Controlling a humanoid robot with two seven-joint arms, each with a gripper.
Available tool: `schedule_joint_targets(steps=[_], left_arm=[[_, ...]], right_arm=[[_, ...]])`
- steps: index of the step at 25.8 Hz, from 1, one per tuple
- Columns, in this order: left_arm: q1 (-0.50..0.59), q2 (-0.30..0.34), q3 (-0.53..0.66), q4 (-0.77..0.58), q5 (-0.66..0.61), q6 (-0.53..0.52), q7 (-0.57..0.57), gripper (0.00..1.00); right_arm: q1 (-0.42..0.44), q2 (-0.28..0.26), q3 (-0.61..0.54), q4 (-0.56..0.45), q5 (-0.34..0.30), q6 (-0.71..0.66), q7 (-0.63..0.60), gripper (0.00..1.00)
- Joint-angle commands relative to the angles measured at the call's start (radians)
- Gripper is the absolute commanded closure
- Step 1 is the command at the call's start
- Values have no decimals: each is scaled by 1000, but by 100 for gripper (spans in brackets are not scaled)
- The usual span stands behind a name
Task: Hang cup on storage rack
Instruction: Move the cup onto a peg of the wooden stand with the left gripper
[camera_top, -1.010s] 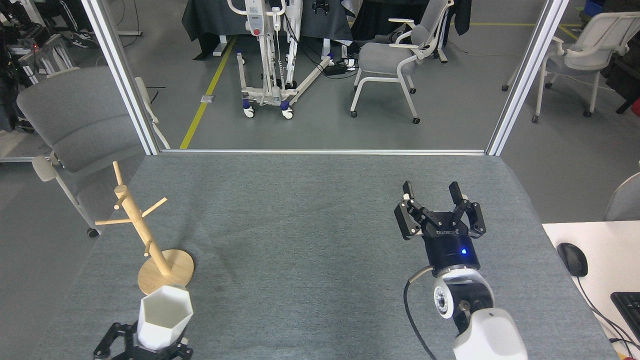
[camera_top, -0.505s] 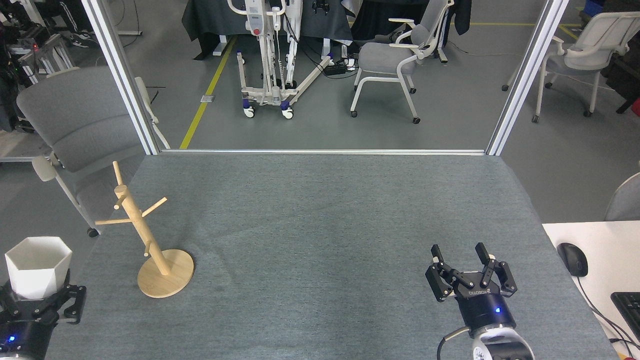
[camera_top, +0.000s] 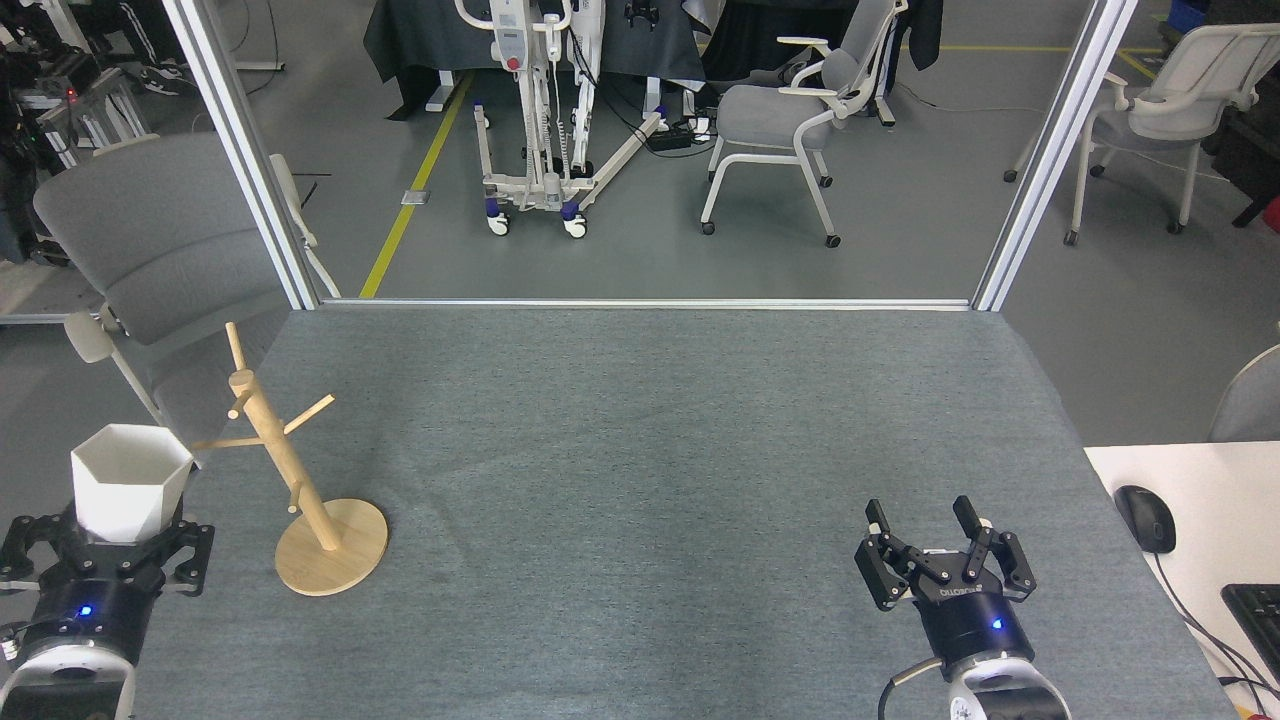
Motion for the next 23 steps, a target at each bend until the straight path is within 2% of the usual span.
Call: schedule_joint_targets(steps=[1,10,15,19,23], left_arm=[[-5,-24,-37,-7,-31,20,0,100],[-4,-31,-62,-53,-33,24,5,100],[2,-31,-121,-61,-36,31,3,100],[2,-40,-155,-44,-114,46,0,100],[-2,-60,-157,-16,-126,49,-1,100]], right_arm=[[-16,1,0,2,-3,2,0,1],[-15,7,1,6,-4,0,0,1],[-19,9,1,6,-4,0,0,1],[-18,9,1,8,-4,2,2,1],[-18,10,1,14,-4,2,3,1]])
